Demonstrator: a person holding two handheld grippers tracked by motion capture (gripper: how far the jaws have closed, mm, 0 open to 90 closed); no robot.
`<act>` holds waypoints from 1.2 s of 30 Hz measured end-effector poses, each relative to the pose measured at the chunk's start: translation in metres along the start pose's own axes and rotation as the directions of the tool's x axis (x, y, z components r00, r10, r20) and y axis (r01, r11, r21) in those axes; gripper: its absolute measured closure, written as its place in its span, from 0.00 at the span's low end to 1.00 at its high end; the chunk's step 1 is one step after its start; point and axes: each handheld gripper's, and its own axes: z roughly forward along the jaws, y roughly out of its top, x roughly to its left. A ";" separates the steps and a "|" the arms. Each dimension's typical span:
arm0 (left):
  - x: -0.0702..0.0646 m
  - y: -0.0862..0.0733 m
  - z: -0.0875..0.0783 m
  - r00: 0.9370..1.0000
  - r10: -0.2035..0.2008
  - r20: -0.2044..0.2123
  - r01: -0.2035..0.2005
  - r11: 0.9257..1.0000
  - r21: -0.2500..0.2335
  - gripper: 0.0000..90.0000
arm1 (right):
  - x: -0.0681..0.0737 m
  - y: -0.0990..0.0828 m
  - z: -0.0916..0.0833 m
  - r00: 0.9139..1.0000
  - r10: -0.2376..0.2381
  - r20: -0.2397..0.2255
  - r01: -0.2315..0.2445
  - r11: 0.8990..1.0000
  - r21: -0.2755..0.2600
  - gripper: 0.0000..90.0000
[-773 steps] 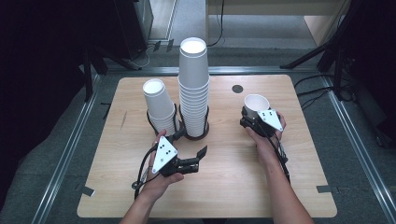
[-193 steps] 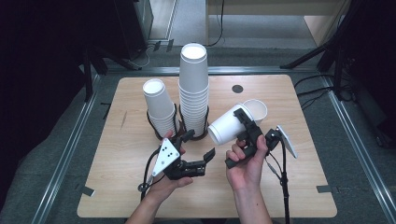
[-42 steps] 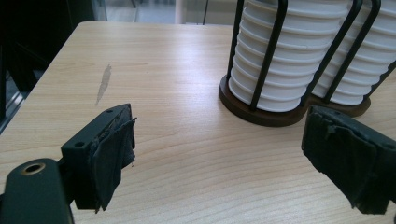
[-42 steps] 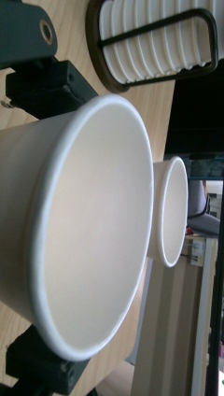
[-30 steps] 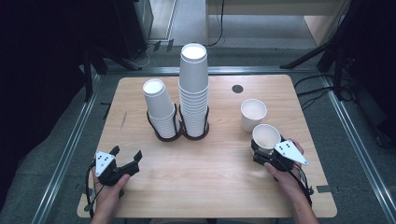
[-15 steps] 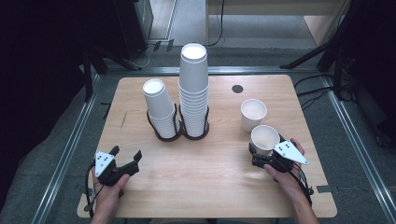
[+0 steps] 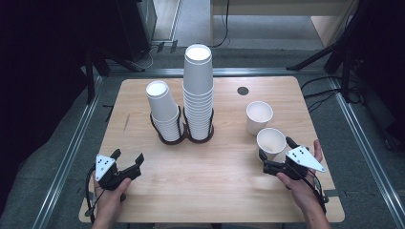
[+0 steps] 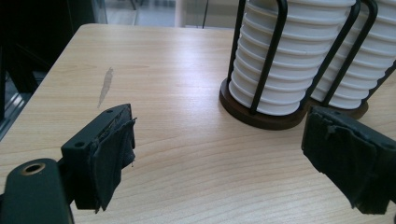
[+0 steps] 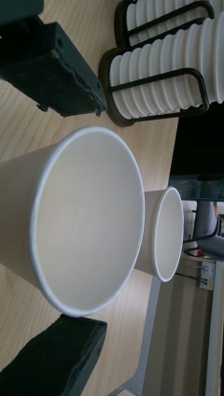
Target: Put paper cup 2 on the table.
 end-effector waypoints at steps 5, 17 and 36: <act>0.001 0.000 0.000 1.000 -0.001 -0.002 0.001 1.000 0.002 0.11 | 0.000 0.003 -0.010 1.000 -0.019 0.007 0.019 1.000 -0.010 0.00; 0.002 -0.001 0.000 1.000 -0.003 -0.007 0.003 1.000 0.006 0.11 | -0.016 0.004 -0.034 0.999 0.000 0.033 0.000 1.000 -0.025 0.00; 0.005 -0.005 0.002 1.000 -0.002 -0.019 0.002 1.000 0.022 0.11 | -0.068 -0.017 -0.072 0.980 0.076 0.185 -0.074 0.997 -0.019 0.00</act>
